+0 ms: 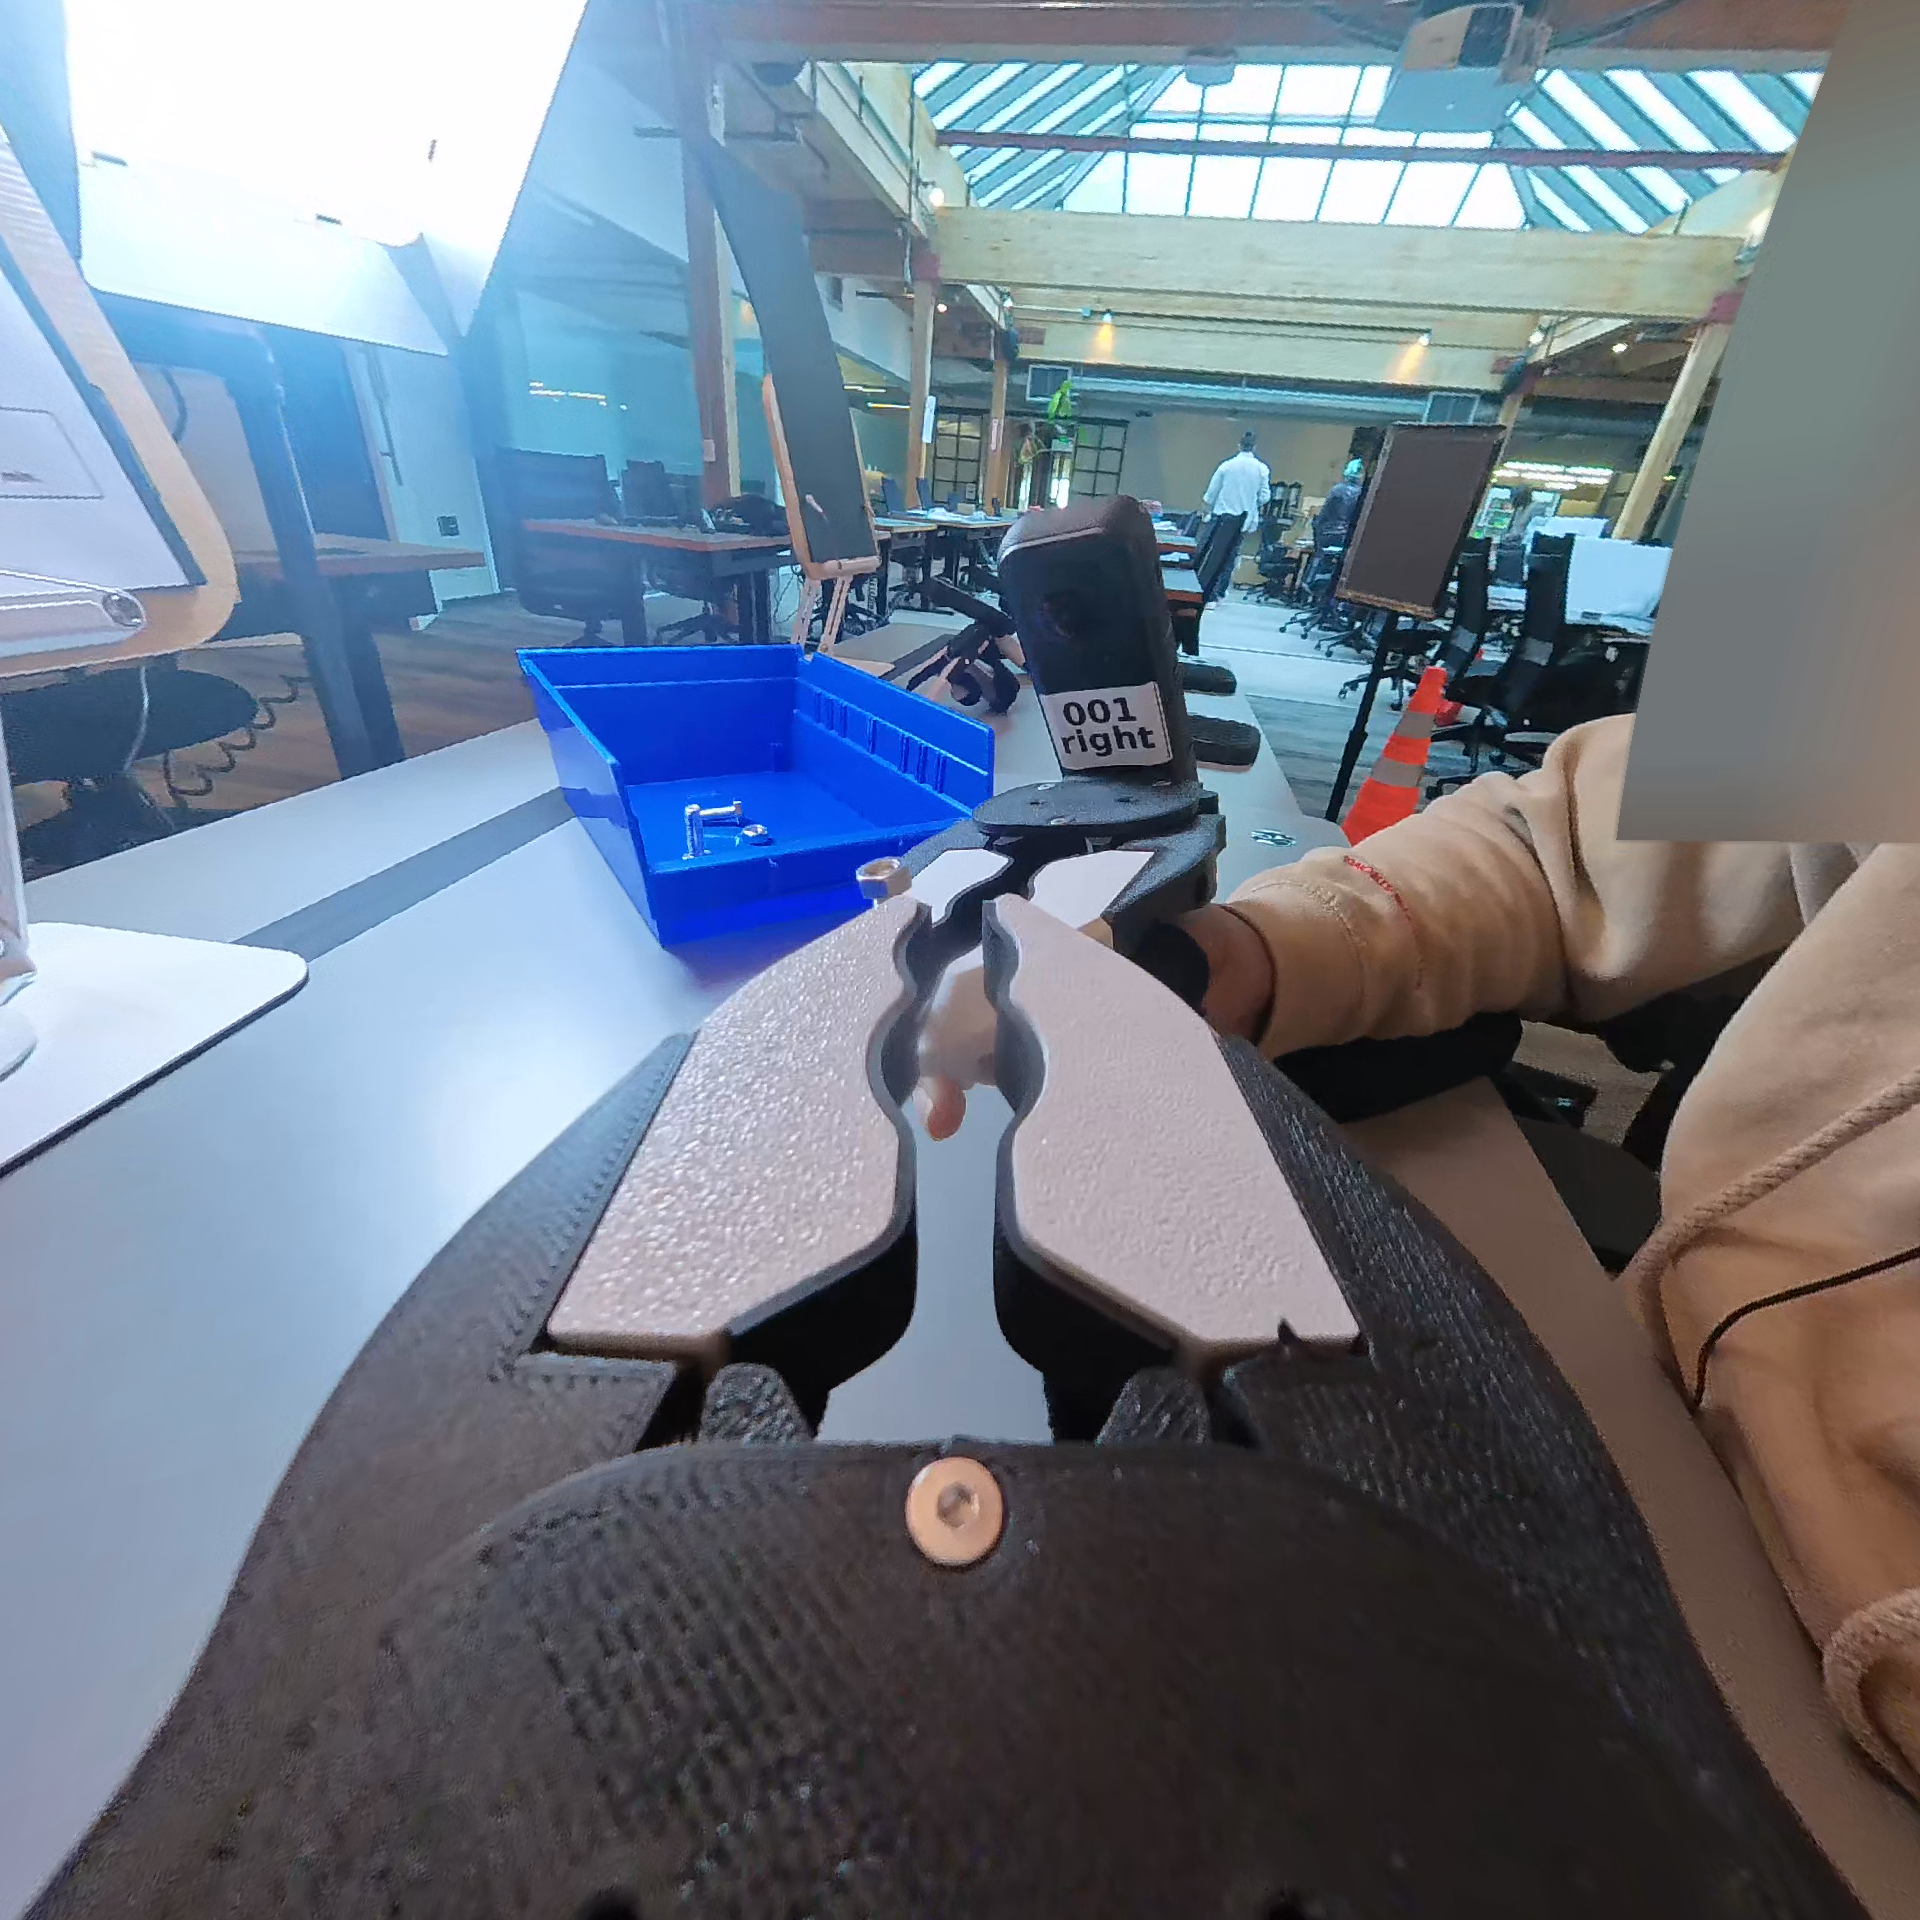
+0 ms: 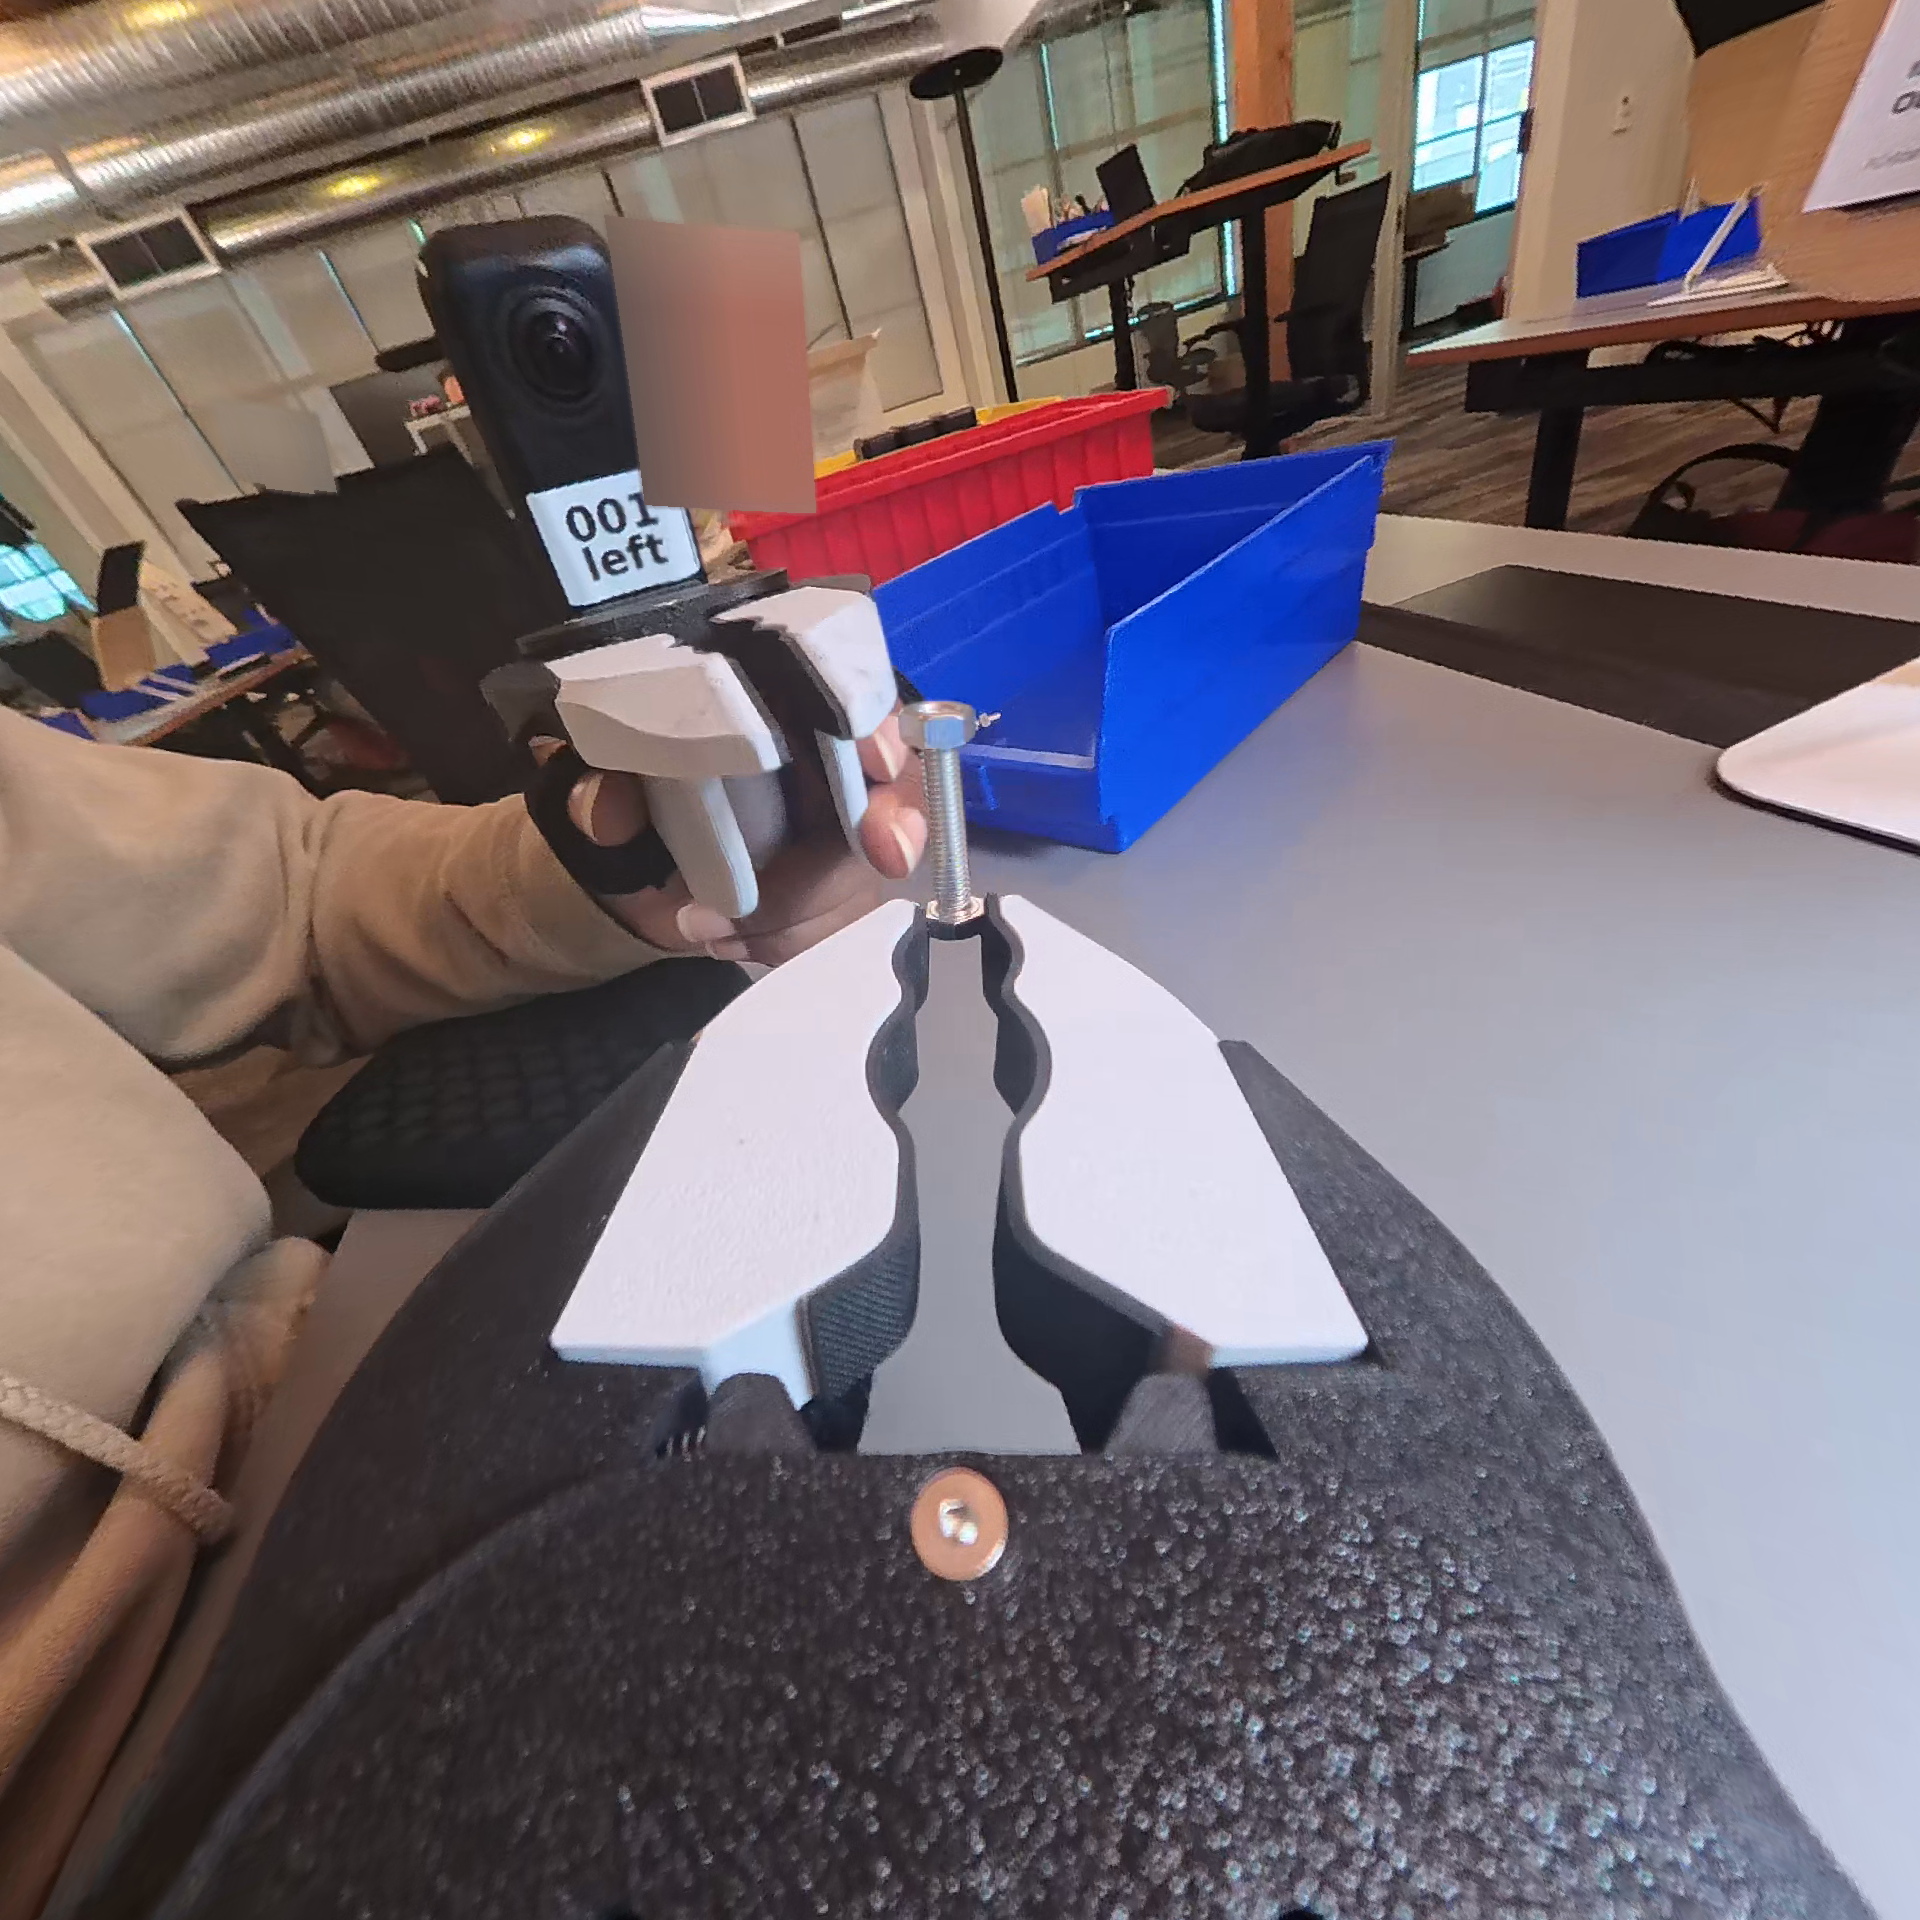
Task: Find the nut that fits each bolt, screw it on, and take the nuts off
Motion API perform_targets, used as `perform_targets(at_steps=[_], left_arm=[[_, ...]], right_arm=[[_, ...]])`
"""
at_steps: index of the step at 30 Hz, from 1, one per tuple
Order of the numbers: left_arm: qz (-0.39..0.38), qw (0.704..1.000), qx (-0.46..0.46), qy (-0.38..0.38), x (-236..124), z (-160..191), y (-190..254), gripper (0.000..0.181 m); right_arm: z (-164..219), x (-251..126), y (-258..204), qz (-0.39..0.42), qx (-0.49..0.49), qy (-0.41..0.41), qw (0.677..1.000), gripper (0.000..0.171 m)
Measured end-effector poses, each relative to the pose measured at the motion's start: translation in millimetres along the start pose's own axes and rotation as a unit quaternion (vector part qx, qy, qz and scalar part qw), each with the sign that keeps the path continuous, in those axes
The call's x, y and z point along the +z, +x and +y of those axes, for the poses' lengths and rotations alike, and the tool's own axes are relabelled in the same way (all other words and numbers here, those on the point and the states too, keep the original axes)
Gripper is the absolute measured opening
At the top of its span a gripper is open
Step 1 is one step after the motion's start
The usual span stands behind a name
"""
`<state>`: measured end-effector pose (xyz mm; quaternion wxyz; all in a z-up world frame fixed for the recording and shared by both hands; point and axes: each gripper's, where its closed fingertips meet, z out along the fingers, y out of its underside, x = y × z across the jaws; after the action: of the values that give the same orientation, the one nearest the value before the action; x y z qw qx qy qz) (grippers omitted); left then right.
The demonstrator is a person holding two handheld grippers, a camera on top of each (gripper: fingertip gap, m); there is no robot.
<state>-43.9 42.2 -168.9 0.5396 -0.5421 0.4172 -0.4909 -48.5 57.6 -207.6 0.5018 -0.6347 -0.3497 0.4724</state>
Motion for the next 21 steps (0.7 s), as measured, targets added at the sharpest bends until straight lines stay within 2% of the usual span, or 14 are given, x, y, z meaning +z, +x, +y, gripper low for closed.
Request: perform_targets(at_steps=[4, 9, 12, 13, 15, 18, 21], left_arm=[[-0.016, 1.000, 0.006, 0.001, 1, 0, -4, 0.014], [-0.014, 1.000, 0.007, -0.011, 5, 5, -2, 0.030], [0.001, 1.000, 0.004, -0.011, 5, 5, 3, 0.026], [0.008, 1.000, 0.004, -0.010, 3, 4, 4, 0.016], [0.005, 1.000, 0.000, -0.002, 1, 1, 2, 0.014], [-0.011, 1.000, 0.000, 0.003, 1, 0, -4, 0.016], [-0.017, 1.000, 0.001, -0.003, 3, 2, -5, 0.027]], right_arm=[[2, 2, -4, -0.007, -0.006, -0.004, 1.000, 0.010], [7, 7, -14, -0.024, -0.017, -0.015, 0.999, 0.010], [3, 3, -7, -0.009, -0.012, -0.005, 1.000, 0.010], [0, 1, -3, -0.002, -0.007, 0.000, 1.000, 0.010], [-2, -2, 2, 0.004, -0.002, 0.005, 1.000, 0.010], [1, 0, -3, -0.003, -0.005, 0.000, 1.000, 0.010], [7, 6, -12, -0.020, -0.015, -0.013, 1.000, 0.010]])
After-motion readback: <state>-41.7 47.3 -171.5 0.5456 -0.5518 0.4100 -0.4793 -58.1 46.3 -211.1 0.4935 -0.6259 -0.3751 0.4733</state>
